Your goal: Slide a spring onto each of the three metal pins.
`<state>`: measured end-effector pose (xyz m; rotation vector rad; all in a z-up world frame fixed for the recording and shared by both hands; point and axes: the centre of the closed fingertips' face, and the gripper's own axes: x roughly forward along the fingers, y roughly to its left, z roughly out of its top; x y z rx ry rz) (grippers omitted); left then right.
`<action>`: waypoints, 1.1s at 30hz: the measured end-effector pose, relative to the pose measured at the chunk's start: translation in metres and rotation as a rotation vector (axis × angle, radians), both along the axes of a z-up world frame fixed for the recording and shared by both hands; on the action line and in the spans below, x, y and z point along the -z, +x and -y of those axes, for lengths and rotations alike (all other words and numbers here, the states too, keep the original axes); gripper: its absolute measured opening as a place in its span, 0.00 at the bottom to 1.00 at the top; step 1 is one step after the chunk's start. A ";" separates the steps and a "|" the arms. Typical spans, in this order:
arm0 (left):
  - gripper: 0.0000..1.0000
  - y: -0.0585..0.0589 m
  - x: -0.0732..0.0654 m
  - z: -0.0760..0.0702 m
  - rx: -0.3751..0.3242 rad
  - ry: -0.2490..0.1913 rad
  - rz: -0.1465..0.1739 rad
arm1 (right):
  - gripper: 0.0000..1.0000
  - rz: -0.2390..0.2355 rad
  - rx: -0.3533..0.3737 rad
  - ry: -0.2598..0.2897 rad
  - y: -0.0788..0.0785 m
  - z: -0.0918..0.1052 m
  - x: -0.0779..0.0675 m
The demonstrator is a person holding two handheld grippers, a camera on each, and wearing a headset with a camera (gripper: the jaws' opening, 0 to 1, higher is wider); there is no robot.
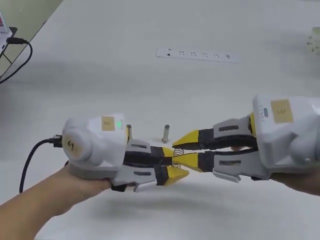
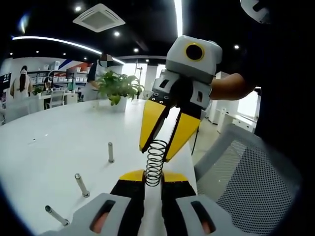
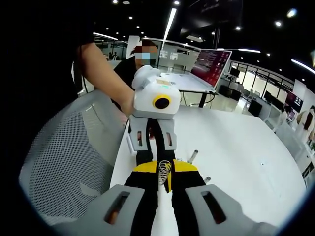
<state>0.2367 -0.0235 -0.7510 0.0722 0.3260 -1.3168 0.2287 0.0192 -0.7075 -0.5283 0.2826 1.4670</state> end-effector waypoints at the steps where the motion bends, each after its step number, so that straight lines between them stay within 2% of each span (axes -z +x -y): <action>1: 0.05 0.000 0.000 0.000 -0.001 0.000 -0.001 | 0.06 0.002 0.001 -0.001 0.001 0.000 0.000; 5: 0.09 0.001 0.000 0.000 -0.009 -0.005 -0.005 | 0.06 0.006 0.009 -0.006 0.003 0.001 0.001; 11: 0.11 0.002 -0.001 0.001 -0.013 -0.012 -0.009 | 0.06 0.004 0.013 -0.008 0.003 0.001 0.002; 13: 0.12 0.001 -0.003 0.002 -0.015 -0.023 -0.023 | 0.06 0.005 0.012 -0.009 0.003 0.001 0.002; 17: 0.13 0.002 -0.004 0.002 -0.020 -0.032 -0.021 | 0.06 0.009 0.009 -0.007 0.002 -0.001 0.002; 24: 0.14 0.003 -0.004 0.002 -0.022 -0.029 -0.014 | 0.06 0.012 0.002 -0.011 0.002 -0.002 0.001; 27: 0.15 0.002 -0.005 0.002 -0.025 -0.034 -0.022 | 0.06 0.016 0.001 -0.011 0.001 -0.002 0.000; 33: 0.20 0.004 -0.002 -0.007 -0.048 -0.014 -0.033 | 0.06 0.021 0.005 -0.008 0.002 -0.001 -0.002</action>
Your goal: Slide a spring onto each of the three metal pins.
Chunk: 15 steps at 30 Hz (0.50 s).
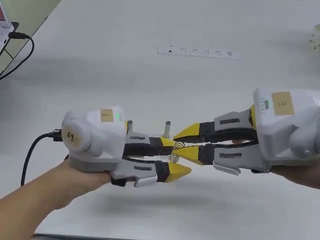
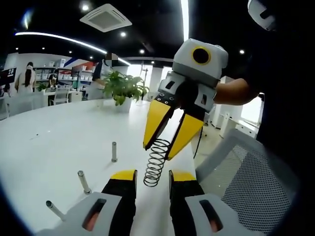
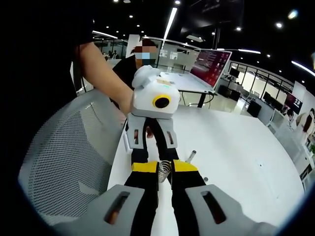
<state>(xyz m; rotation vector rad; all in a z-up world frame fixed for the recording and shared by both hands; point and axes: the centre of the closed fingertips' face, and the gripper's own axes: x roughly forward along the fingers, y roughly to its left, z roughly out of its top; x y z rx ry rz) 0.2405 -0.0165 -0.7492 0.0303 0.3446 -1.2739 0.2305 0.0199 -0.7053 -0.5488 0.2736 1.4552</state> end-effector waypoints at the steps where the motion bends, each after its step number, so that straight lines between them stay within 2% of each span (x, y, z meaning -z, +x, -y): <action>1: 0.21 0.000 0.000 -0.002 -0.006 0.001 -0.006 | 0.06 -0.002 0.001 0.001 0.000 0.000 0.000; 7: 0.27 0.001 -0.001 -0.013 -0.036 0.004 -0.003 | 0.06 0.002 0.004 -0.002 0.001 0.002 -0.001; 15: 0.37 0.001 0.003 -0.038 -0.095 0.037 0.001 | 0.06 0.004 0.022 -0.007 0.005 0.007 0.000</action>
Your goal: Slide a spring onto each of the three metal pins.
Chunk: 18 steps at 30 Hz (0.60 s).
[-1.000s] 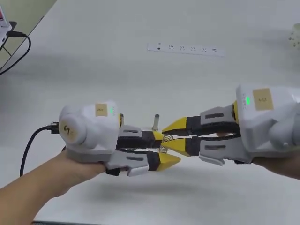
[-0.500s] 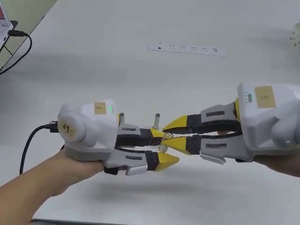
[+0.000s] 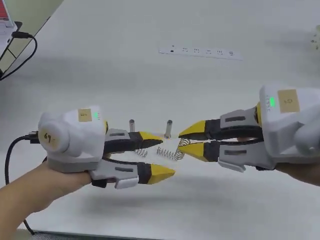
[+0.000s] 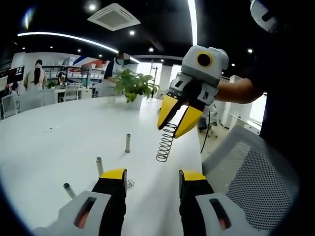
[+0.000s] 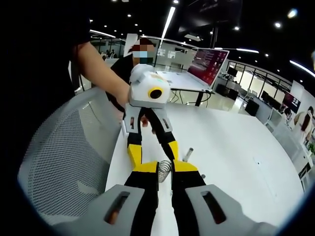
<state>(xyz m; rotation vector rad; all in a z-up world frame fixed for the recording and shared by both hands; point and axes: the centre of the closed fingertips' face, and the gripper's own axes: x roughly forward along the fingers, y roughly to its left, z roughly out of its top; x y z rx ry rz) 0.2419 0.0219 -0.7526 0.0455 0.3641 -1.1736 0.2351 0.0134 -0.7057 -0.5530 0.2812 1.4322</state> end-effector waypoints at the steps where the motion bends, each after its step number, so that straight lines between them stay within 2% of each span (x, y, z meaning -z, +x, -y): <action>1: 0.39 0.000 0.000 -0.003 -0.008 -0.001 -0.004 | 0.06 0.000 0.001 -0.001 0.000 0.000 0.000; 2: 0.41 0.000 -0.001 -0.005 -0.013 -0.005 -0.009 | 0.06 0.002 0.002 -0.002 0.001 0.001 0.000; 4: 0.46 0.001 -0.003 -0.011 -0.031 0.000 0.012 | 0.06 0.001 0.008 -0.002 0.002 0.002 0.000; 10: 0.56 0.004 0.002 -0.028 -0.083 0.023 0.012 | 0.06 0.007 0.020 -0.008 0.005 0.006 0.001; 12: 0.57 0.006 0.001 -0.036 -0.109 0.029 0.034 | 0.06 0.007 0.024 -0.011 0.006 0.007 0.001; 15: 0.61 0.010 -0.001 -0.048 -0.144 0.014 0.032 | 0.06 0.011 0.030 -0.018 0.007 0.010 0.002; 18: 0.65 0.010 0.000 -0.056 -0.156 0.020 0.027 | 0.06 0.010 0.039 -0.019 0.009 0.013 0.003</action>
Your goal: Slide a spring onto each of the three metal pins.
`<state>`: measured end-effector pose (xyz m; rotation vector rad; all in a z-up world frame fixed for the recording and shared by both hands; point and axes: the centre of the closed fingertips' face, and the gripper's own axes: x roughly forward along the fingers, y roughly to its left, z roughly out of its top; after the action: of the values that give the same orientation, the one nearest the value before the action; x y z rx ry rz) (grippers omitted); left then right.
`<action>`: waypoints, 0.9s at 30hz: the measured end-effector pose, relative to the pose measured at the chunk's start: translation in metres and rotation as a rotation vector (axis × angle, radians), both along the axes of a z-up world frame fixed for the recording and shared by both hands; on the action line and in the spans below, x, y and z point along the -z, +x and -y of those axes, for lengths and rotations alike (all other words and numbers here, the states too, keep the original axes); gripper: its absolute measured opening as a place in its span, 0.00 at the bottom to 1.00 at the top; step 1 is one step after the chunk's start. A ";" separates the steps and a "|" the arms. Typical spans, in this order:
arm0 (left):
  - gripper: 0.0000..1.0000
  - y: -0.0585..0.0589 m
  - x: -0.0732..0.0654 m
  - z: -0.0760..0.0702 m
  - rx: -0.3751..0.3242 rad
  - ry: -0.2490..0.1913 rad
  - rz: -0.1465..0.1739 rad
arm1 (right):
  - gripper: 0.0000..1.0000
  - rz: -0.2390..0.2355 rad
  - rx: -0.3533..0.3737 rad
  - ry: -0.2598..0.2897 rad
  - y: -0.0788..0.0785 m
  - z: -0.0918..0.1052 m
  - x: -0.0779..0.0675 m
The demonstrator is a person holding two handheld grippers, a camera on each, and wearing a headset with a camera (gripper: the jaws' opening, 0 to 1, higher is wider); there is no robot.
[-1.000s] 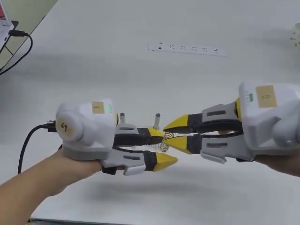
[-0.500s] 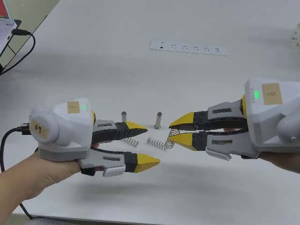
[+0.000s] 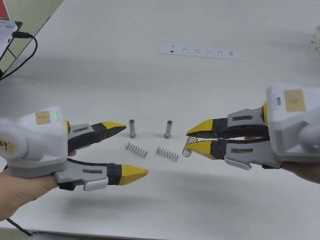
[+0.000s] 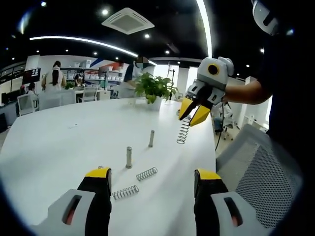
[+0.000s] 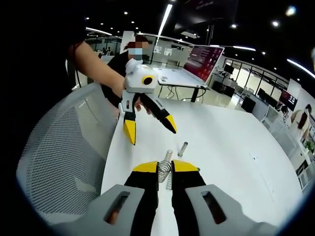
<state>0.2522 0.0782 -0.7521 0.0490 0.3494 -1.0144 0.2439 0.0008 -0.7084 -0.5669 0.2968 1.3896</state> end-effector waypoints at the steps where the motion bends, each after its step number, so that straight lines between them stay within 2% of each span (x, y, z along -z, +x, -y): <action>1: 0.67 0.000 0.000 -0.003 -0.003 0.006 0.004 | 0.06 0.001 0.004 -0.001 0.001 0.001 0.000; 7: 0.74 0.001 0.004 -0.017 -0.019 0.052 0.022 | 0.06 0.004 0.022 -0.004 0.006 0.006 -0.001; 14: 0.80 0.011 -0.003 -0.031 -0.058 0.044 0.041 | 0.06 0.002 0.041 -0.012 0.008 0.013 0.002; 23: 0.86 0.014 -0.005 -0.033 -0.035 0.049 0.036 | 0.06 -0.006 0.070 -0.012 0.012 0.020 0.004; 27: 0.88 0.018 -0.005 -0.033 -0.041 0.049 0.044 | 0.06 -0.005 0.085 -0.012 0.016 0.023 0.004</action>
<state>0.2701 0.1111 -0.7471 0.1077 0.3333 -0.9628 0.2597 -0.0226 -0.7125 -0.5552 0.3300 1.3083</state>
